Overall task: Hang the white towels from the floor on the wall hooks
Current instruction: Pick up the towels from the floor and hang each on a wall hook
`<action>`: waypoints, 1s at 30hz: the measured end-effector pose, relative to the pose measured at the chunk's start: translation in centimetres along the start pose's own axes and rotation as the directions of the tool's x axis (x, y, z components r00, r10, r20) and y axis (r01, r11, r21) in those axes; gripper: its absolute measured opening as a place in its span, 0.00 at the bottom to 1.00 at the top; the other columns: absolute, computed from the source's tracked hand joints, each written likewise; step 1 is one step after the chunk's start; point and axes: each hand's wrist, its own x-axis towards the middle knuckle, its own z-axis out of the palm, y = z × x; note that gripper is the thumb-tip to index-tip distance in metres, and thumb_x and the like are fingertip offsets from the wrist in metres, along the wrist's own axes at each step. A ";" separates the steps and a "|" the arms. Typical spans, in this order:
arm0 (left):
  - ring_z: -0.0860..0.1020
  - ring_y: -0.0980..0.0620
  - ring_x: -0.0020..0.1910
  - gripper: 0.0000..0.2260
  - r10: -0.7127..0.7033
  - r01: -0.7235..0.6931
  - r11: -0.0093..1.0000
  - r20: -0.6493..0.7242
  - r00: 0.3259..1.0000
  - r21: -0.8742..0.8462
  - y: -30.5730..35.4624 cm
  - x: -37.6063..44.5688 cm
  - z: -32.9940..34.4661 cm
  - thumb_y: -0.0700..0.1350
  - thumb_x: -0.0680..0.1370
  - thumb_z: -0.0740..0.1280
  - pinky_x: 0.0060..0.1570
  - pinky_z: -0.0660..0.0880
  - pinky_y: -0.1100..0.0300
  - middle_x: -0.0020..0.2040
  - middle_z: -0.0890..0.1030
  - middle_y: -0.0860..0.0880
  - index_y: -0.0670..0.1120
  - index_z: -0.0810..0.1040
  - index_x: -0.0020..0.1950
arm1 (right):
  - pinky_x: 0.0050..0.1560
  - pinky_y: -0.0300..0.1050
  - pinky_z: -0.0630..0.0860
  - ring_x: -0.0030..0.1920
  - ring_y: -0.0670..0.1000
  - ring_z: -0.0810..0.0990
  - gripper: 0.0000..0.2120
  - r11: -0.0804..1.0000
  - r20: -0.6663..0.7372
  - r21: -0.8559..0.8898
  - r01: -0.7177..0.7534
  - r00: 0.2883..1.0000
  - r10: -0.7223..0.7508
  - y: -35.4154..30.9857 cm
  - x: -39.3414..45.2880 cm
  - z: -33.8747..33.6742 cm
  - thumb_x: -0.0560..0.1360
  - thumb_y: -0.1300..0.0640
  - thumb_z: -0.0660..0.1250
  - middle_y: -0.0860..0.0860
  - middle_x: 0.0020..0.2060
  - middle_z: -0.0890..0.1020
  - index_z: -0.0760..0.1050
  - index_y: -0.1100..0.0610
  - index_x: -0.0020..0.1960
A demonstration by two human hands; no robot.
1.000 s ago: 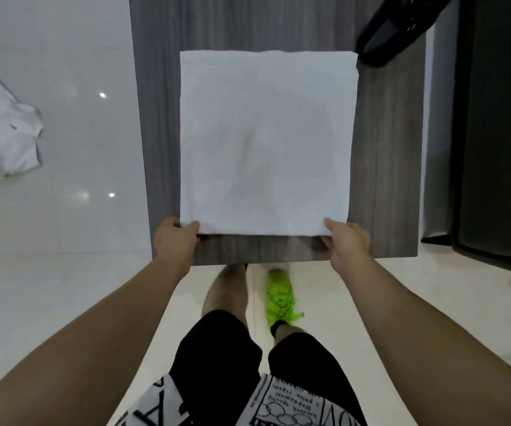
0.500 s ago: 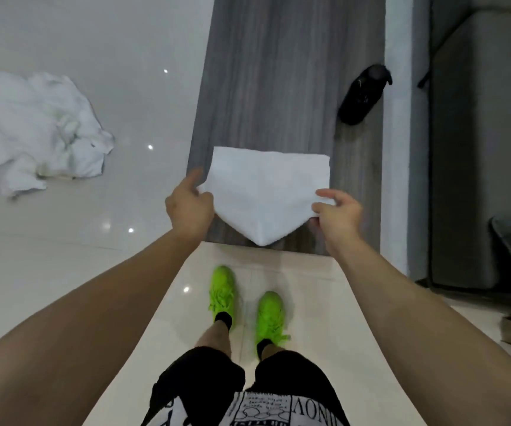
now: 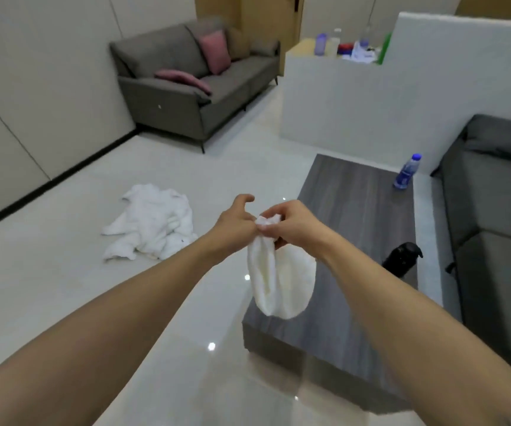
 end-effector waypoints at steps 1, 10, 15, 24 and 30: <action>0.81 0.51 0.51 0.35 -0.002 0.001 0.999 -0.025 1.000 -0.033 -0.1 -1.4 -2.6 0.50 0.64 0.69 0.54 0.78 0.55 0.49 0.81 0.51 0.55 0.63 0.71 | 0.45 0.52 0.84 0.42 0.54 0.87 0.13 1.000 -0.040 -0.001 0.012 0.999 -0.012 -1.9 0.1 2.1 0.72 0.59 0.75 0.59 0.46 0.84 0.80 0.61 0.55; 0.76 0.54 0.52 0.35 0.084 -0.040 0.990 -0.345 0.935 0.132 -9.0 -15.8 -25.8 0.55 0.67 0.75 0.41 0.73 0.61 0.57 0.75 0.55 0.60 0.63 0.70 | 0.35 0.45 0.82 0.41 0.57 0.86 0.04 0.926 -0.150 0.344 0.157 0.982 -0.112 -18.4 0.5 26.7 0.74 0.67 0.68 0.61 0.43 0.84 0.78 0.65 0.49; 0.79 0.53 0.42 0.05 -0.002 0.033 0.999 -0.756 0.654 0.025 -16.2 -26.0 -38.5 0.52 0.70 0.73 0.33 0.70 0.62 0.41 0.81 0.54 0.54 0.80 0.42 | 0.39 0.49 0.84 0.44 0.57 0.84 0.02 0.899 0.033 0.425 0.110 0.990 -0.137 -25.1 -0.6 40.6 0.75 0.68 0.68 0.60 0.46 0.81 0.77 0.63 0.46; 0.73 0.53 0.32 0.07 -0.124 -0.002 0.992 -0.979 0.162 -0.126 -25.0 -45.3 -55.2 0.48 0.70 0.76 0.33 0.68 0.61 0.32 0.78 0.52 0.47 0.82 0.39 | 0.37 0.46 0.82 0.35 0.54 0.79 0.06 0.866 0.550 0.461 -0.194 0.828 -0.107 -34.3 -3.8 66.2 0.75 0.69 0.67 0.58 0.41 0.79 0.76 0.67 0.52; 0.72 0.52 0.34 0.07 -0.153 0.087 0.983 -0.981 -0.122 -0.164 -29.6 -58.6 -64.8 0.46 0.73 0.74 0.34 0.67 0.59 0.34 0.78 0.50 0.44 0.82 0.41 | 0.49 0.45 0.82 0.47 0.54 0.83 0.18 0.953 0.889 0.301 -0.028 0.371 -0.269 -39.6 -7.5 83.2 0.67 0.69 0.76 0.58 0.47 0.81 0.79 0.69 0.56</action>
